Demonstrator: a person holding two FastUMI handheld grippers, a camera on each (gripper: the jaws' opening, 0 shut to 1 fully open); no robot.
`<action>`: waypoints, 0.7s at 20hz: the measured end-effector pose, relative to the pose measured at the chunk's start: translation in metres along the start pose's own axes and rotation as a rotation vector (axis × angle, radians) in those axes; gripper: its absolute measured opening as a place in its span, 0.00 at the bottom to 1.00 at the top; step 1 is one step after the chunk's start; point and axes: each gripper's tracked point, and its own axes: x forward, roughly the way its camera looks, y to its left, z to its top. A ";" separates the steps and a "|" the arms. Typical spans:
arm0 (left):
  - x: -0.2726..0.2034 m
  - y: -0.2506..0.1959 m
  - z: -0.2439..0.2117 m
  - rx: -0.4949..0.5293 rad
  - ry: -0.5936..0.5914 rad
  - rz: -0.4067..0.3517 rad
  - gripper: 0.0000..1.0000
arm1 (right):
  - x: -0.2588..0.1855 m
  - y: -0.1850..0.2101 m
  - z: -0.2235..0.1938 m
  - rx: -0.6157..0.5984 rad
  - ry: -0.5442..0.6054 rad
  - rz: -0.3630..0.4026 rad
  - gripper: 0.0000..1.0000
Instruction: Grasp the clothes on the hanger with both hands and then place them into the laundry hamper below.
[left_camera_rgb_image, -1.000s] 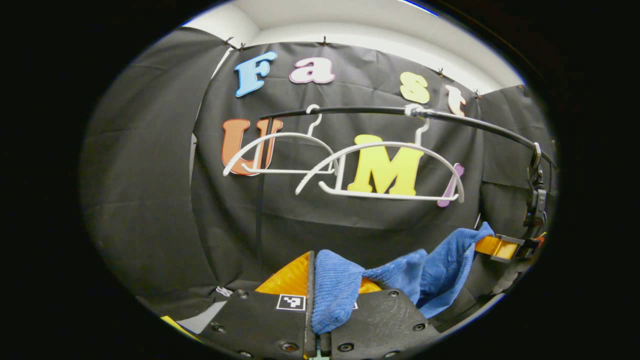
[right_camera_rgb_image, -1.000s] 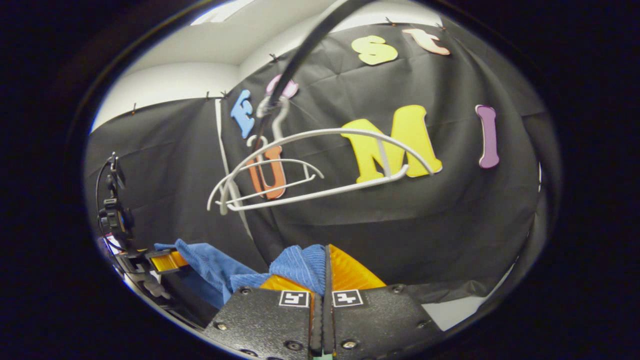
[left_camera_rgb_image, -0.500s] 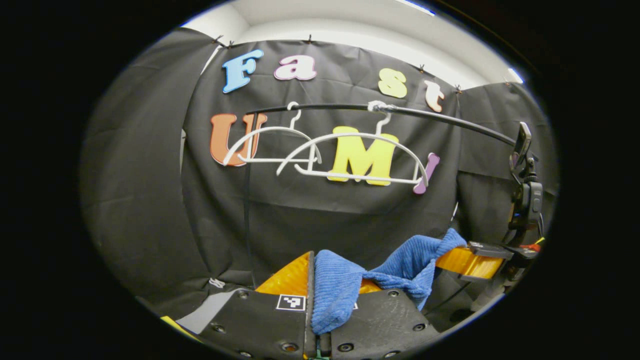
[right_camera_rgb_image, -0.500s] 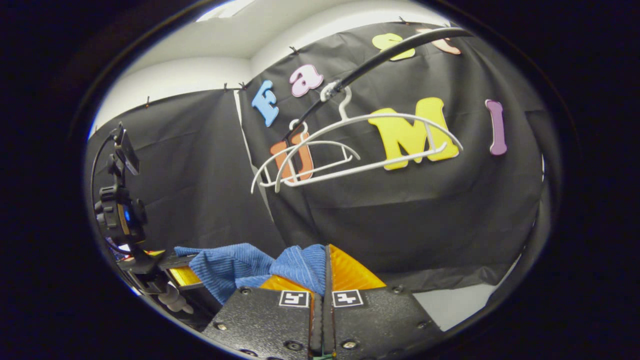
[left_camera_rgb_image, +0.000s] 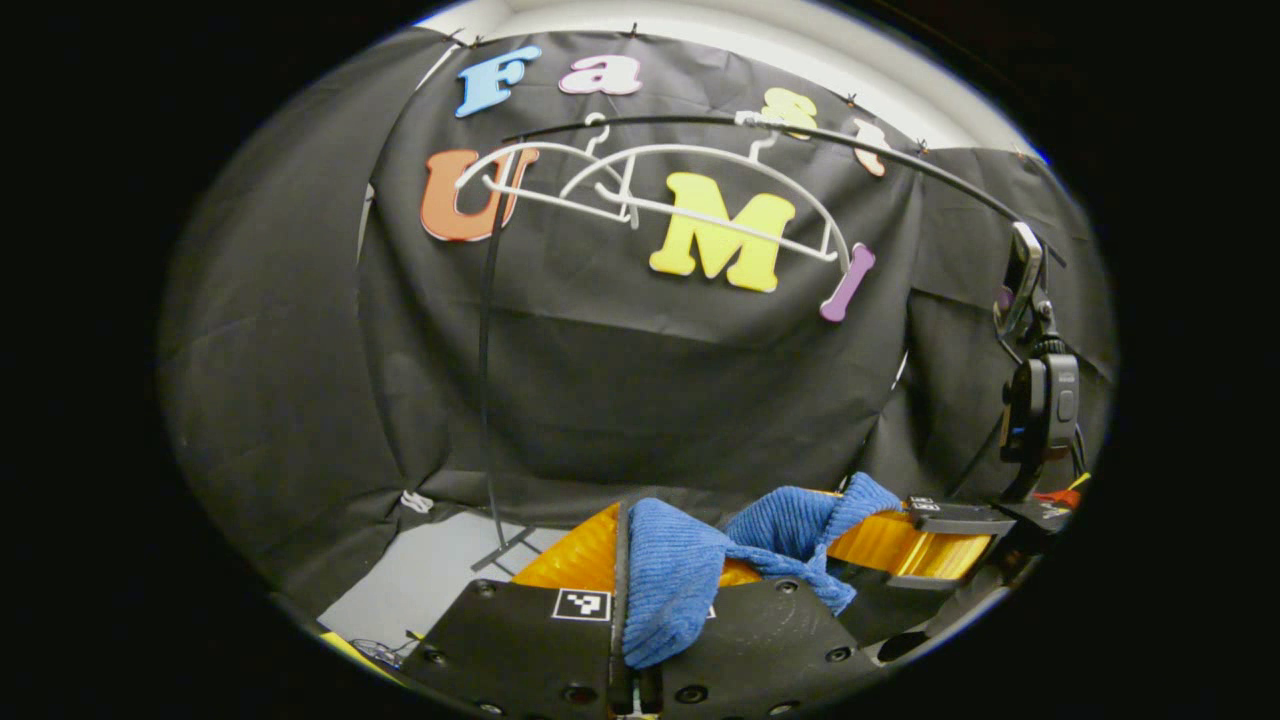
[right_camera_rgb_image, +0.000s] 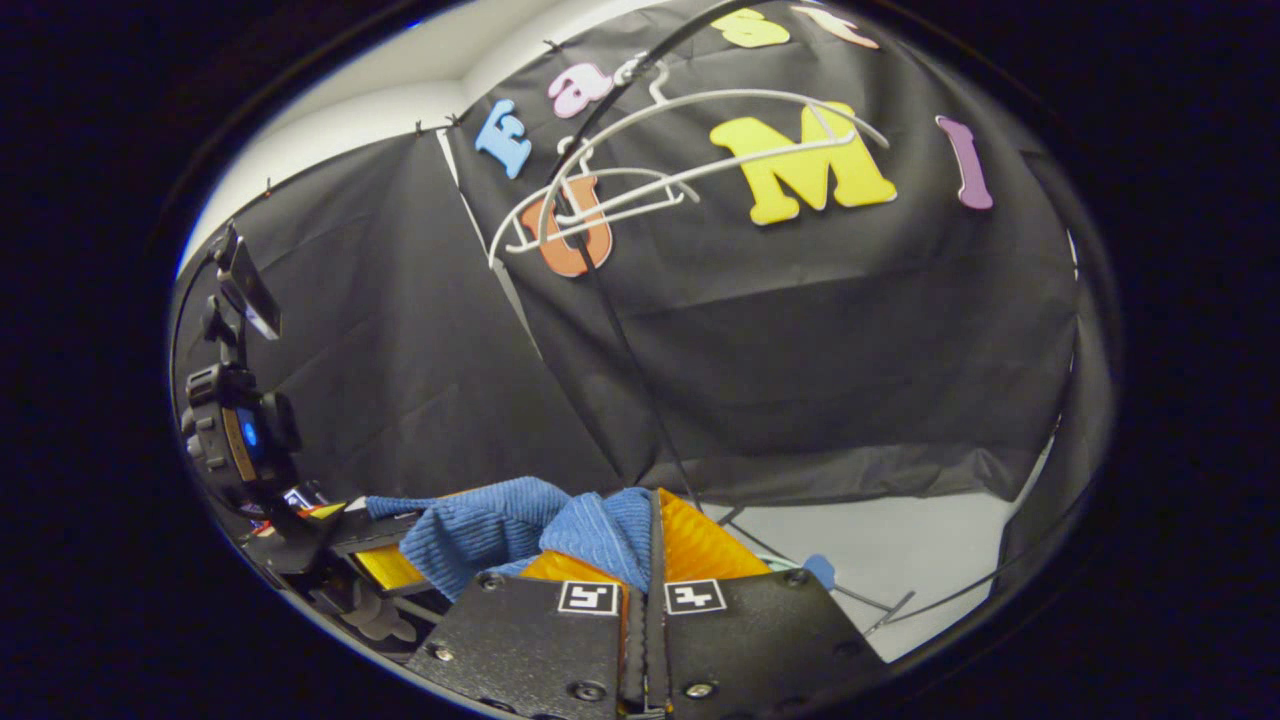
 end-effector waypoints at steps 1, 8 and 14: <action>0.002 0.002 -0.013 0.001 0.015 0.008 0.08 | 0.002 -0.005 -0.013 -0.008 0.026 -0.008 0.04; 0.021 0.010 -0.105 -0.057 0.164 0.035 0.08 | 0.029 -0.034 -0.094 -0.018 0.211 -0.056 0.04; 0.038 0.027 -0.182 -0.172 0.298 0.087 0.08 | 0.051 -0.064 -0.161 -0.003 0.365 -0.112 0.04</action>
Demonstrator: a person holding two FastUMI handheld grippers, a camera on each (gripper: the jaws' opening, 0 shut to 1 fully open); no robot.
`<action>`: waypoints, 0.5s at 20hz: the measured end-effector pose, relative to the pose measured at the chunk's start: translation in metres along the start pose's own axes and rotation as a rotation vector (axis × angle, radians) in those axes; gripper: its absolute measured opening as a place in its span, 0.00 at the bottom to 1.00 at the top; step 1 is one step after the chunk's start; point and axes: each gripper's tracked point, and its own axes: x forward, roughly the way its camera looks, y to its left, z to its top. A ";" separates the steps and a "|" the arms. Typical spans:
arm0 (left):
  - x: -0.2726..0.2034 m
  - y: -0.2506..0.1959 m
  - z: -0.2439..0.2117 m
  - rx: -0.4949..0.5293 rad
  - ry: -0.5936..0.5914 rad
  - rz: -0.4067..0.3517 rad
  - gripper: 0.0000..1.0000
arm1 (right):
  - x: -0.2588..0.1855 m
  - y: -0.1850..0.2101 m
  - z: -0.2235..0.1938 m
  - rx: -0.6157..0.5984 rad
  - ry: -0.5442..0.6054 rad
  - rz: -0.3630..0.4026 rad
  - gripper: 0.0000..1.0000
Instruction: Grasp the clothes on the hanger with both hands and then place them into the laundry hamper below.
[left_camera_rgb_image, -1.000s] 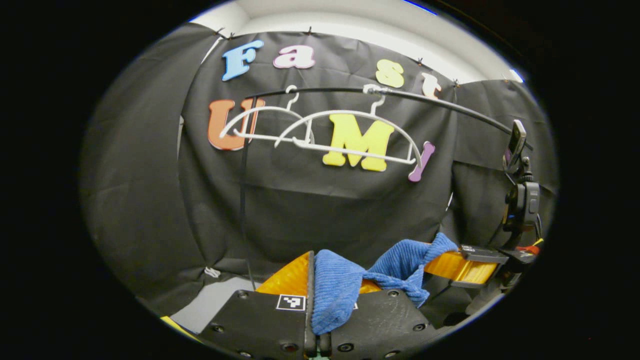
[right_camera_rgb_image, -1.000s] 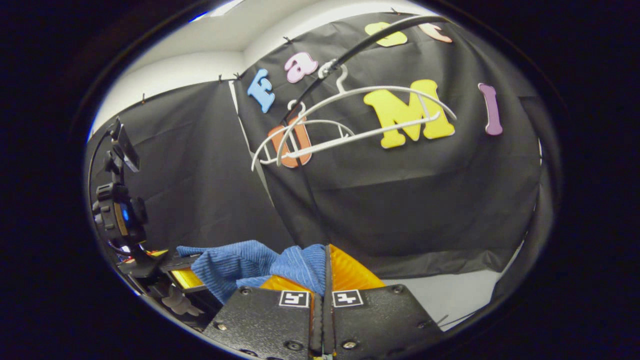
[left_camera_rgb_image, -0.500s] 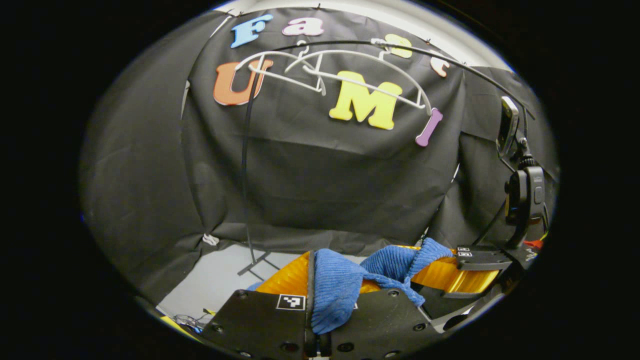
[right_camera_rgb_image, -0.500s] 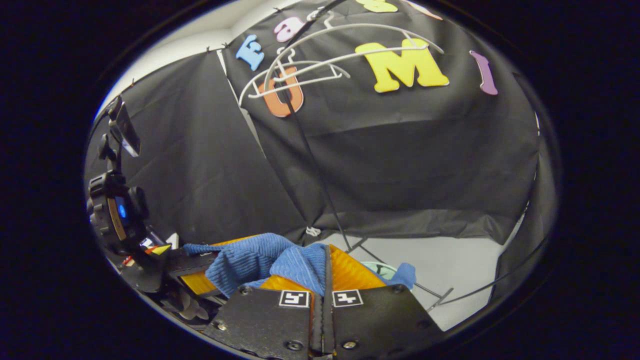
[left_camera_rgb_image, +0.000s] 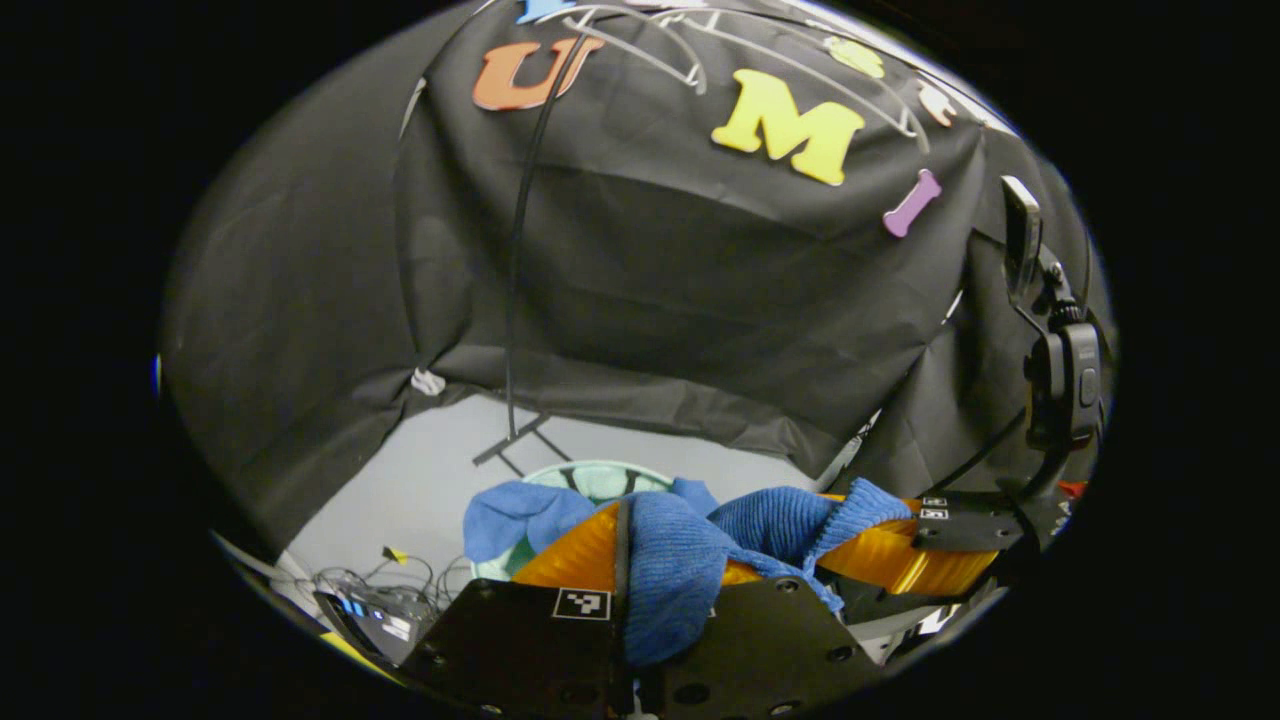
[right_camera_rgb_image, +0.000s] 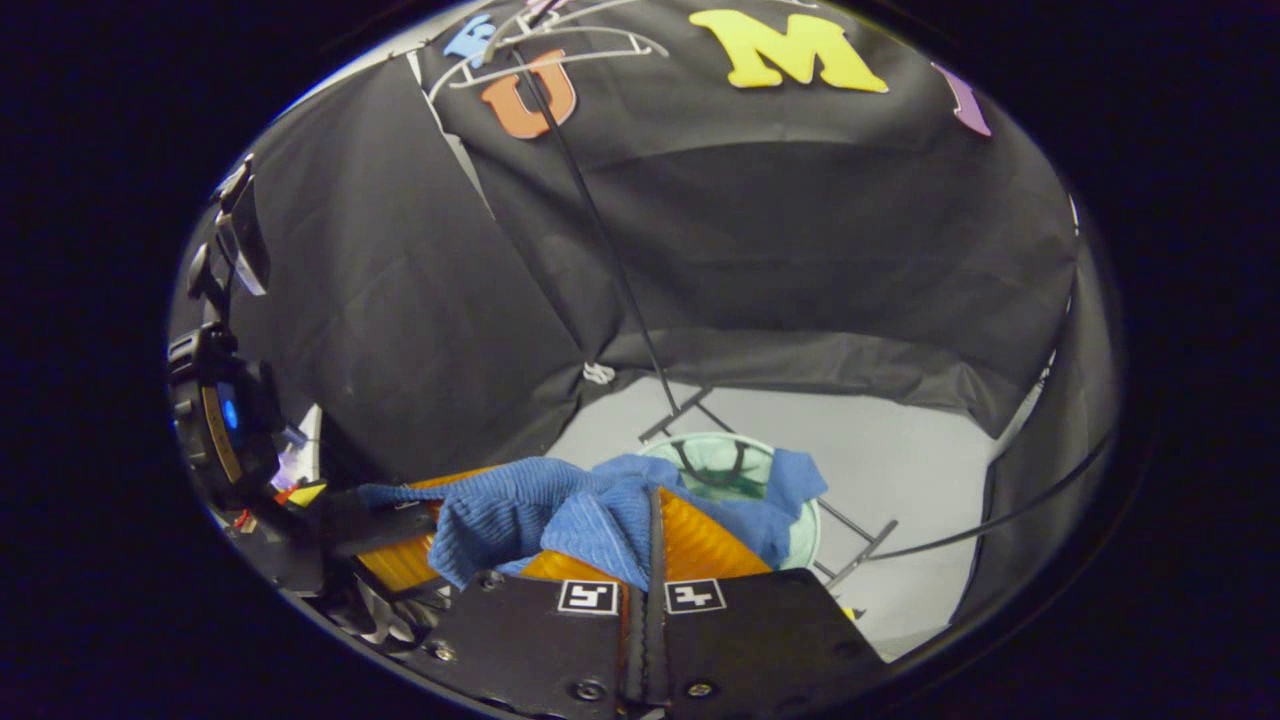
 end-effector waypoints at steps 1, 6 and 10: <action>0.006 0.005 -0.010 -0.018 0.025 0.008 0.08 | 0.008 -0.005 -0.009 0.000 0.021 -0.009 0.04; 0.023 0.013 -0.053 -0.060 0.145 0.041 0.08 | 0.035 -0.029 -0.050 0.013 0.142 -0.057 0.04; 0.025 0.007 -0.069 -0.032 0.196 0.048 0.08 | 0.038 -0.041 -0.060 0.050 0.169 -0.086 0.04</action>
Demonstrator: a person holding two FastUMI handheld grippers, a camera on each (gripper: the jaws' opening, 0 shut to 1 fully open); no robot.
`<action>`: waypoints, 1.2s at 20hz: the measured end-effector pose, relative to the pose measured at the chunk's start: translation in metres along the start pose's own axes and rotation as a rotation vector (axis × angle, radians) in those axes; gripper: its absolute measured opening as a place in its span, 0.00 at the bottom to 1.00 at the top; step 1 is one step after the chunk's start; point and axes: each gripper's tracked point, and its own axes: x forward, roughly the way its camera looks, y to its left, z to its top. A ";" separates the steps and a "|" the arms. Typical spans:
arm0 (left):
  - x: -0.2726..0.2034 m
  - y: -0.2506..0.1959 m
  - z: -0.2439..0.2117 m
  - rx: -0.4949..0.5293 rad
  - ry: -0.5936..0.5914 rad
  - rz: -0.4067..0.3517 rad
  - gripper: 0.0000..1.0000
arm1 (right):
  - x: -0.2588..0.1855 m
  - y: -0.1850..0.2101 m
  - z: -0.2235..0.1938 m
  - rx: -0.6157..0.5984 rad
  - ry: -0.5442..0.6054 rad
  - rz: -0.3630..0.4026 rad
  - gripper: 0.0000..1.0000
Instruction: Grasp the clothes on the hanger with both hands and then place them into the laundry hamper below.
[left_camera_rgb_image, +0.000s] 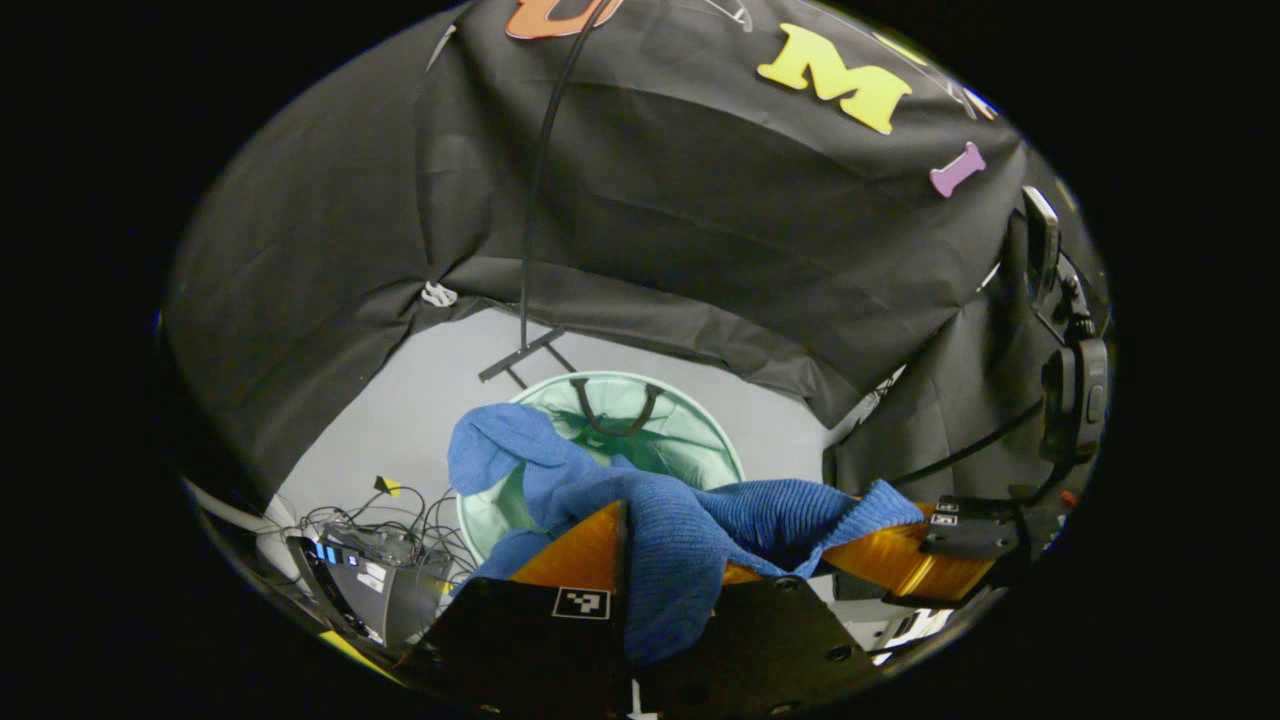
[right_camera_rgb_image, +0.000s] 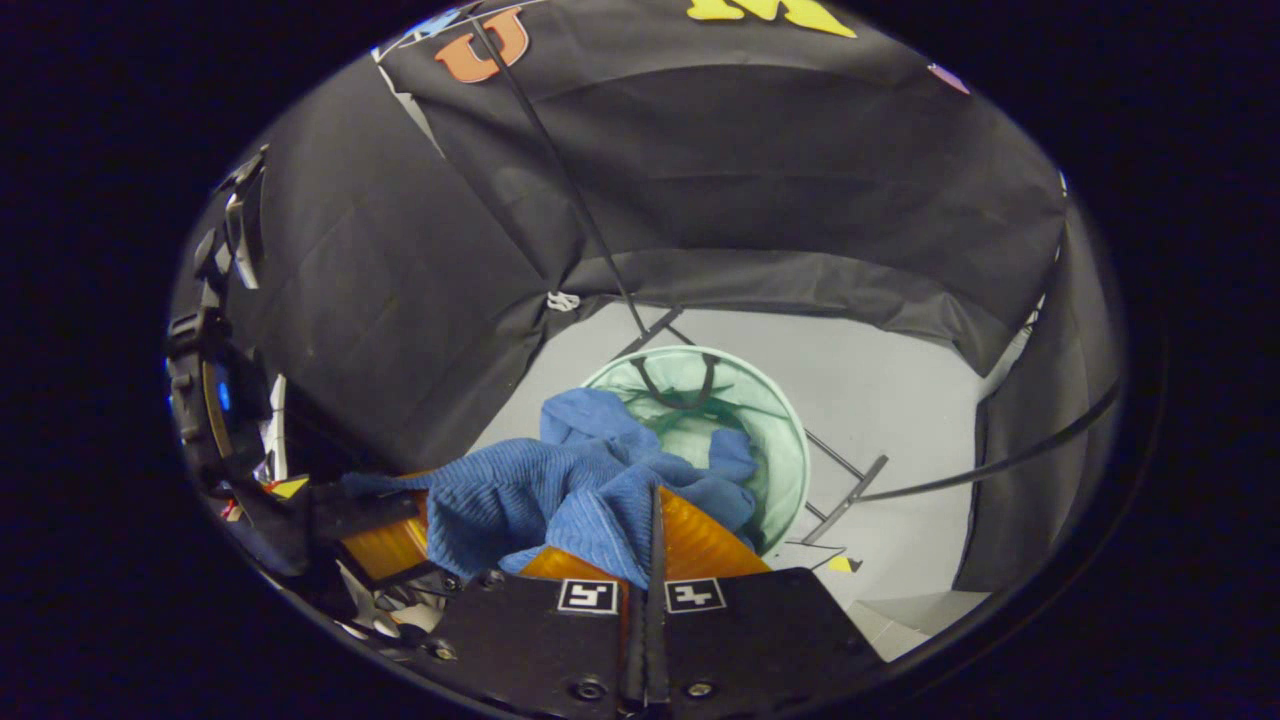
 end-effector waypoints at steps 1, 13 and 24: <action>0.000 0.000 -0.001 0.012 0.012 0.015 0.08 | 0.002 -0.007 -0.001 -0.004 0.010 -0.020 0.04; -0.004 0.013 0.001 0.063 0.007 0.081 1.00 | -0.006 -0.010 0.020 -0.079 -0.075 -0.062 0.63; -0.032 0.017 0.003 0.050 -0.031 0.083 1.00 | -0.013 -0.005 0.018 -0.073 -0.090 -0.064 0.67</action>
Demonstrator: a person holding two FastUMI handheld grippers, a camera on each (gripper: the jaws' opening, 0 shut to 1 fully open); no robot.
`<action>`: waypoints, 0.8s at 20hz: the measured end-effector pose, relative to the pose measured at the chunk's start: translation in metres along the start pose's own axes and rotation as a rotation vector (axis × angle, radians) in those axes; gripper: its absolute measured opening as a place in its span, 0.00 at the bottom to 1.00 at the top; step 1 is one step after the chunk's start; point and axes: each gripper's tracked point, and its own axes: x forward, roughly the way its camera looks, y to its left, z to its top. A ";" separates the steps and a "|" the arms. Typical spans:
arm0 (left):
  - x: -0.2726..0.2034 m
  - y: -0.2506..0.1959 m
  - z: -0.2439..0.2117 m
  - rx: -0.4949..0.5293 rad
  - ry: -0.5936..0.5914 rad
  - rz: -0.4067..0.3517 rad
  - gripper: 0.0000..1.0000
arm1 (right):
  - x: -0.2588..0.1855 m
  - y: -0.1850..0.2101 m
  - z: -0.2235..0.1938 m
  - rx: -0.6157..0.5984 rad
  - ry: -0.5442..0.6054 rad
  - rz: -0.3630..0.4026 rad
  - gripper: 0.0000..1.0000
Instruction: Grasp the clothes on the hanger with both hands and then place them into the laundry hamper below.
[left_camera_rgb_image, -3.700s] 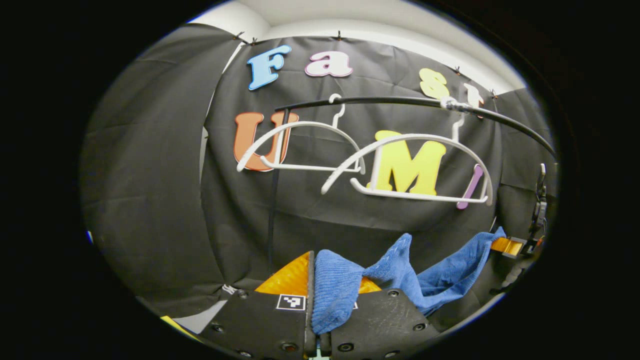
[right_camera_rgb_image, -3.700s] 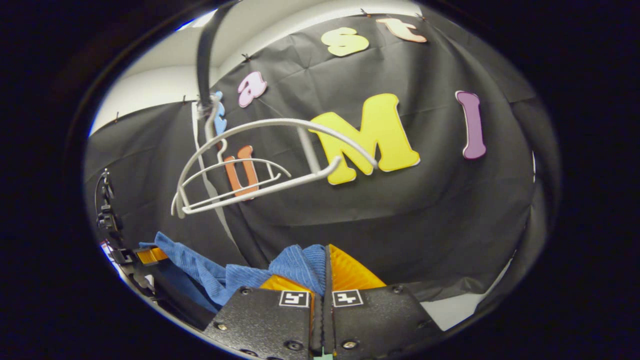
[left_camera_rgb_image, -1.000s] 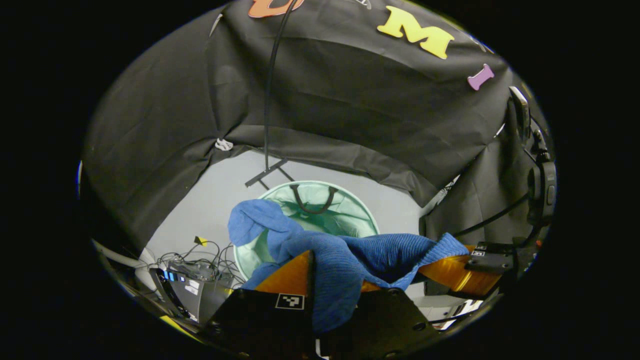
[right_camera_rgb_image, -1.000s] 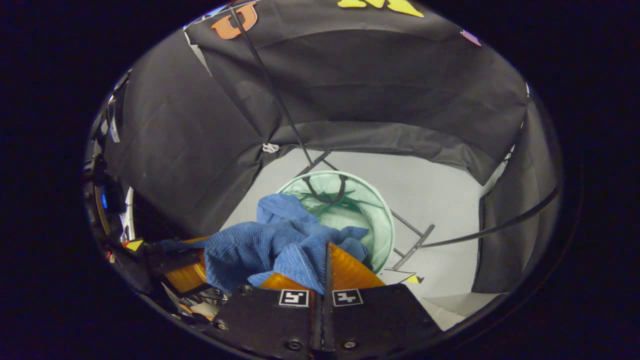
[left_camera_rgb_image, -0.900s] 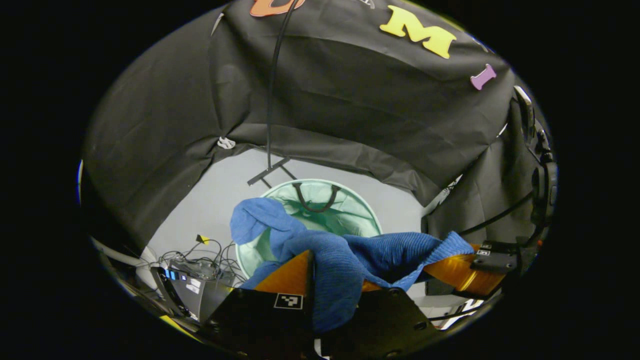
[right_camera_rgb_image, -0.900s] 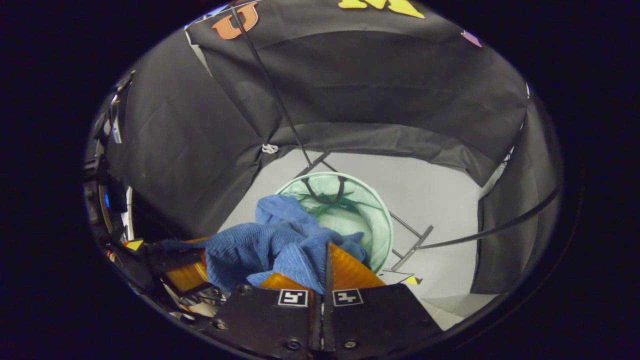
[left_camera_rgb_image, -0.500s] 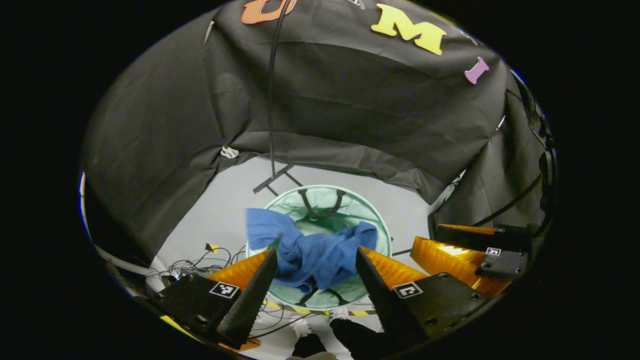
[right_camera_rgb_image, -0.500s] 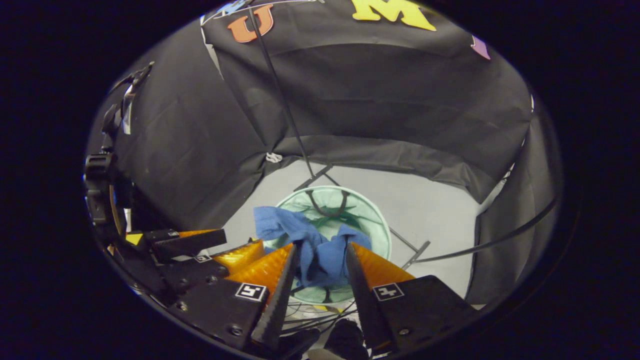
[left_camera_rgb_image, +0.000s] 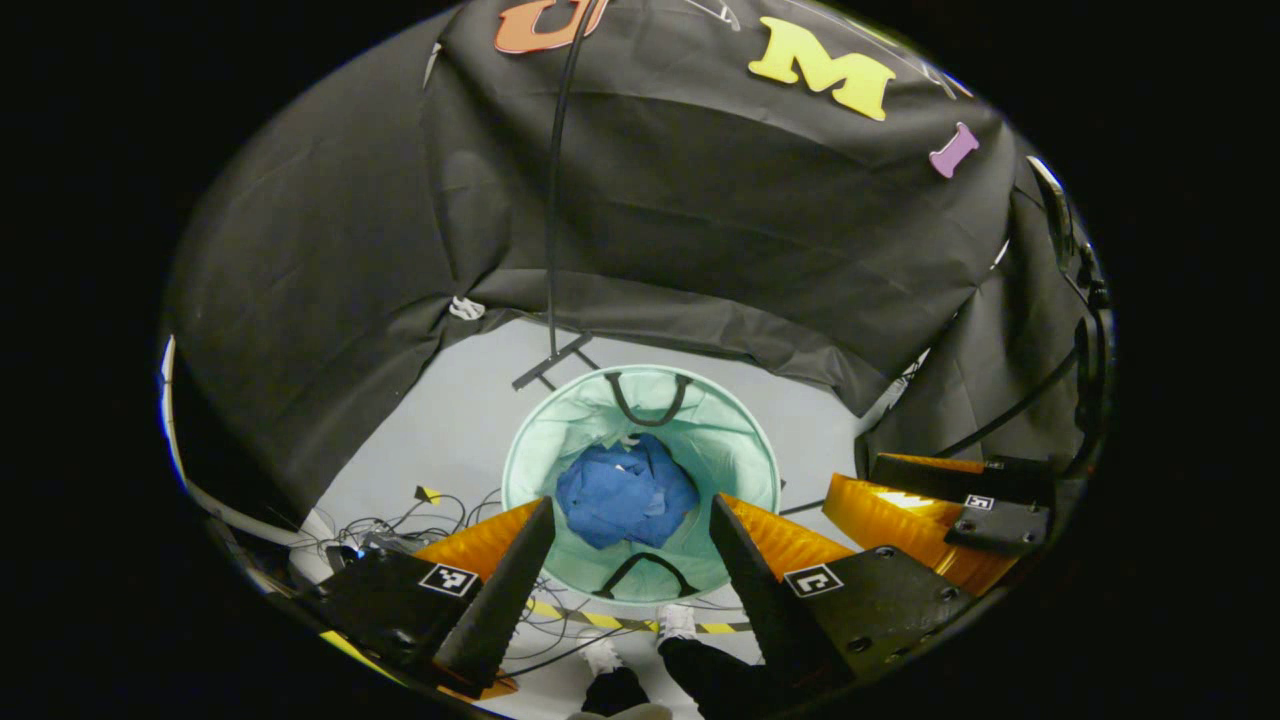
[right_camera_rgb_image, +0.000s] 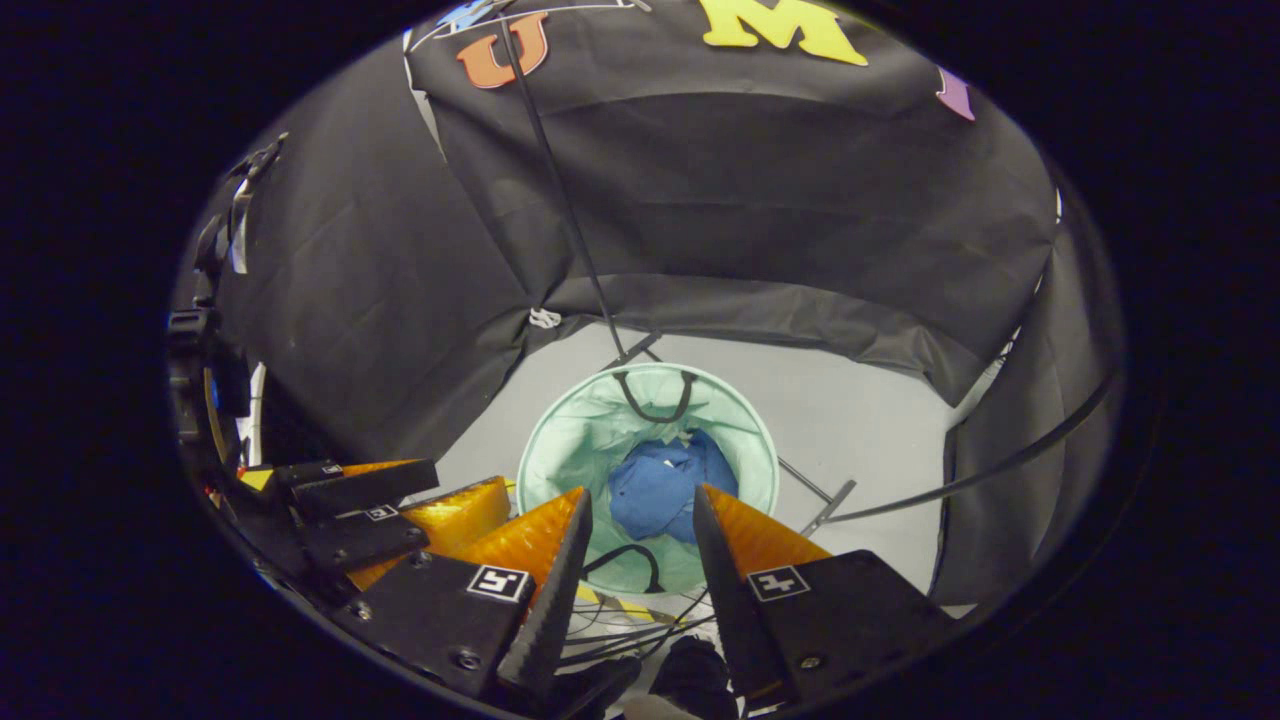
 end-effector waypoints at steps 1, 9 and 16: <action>-0.004 0.000 0.002 0.003 -0.007 -0.002 0.95 | 0.000 0.000 0.000 -0.002 -0.007 -0.002 0.65; -0.090 0.004 0.061 0.049 -0.215 -0.009 0.95 | -0.097 0.009 0.062 -0.025 -0.259 -0.076 0.66; -0.209 -0.009 0.129 0.140 -0.499 -0.065 0.95 | -0.253 0.014 0.127 -0.010 -0.580 -0.129 0.96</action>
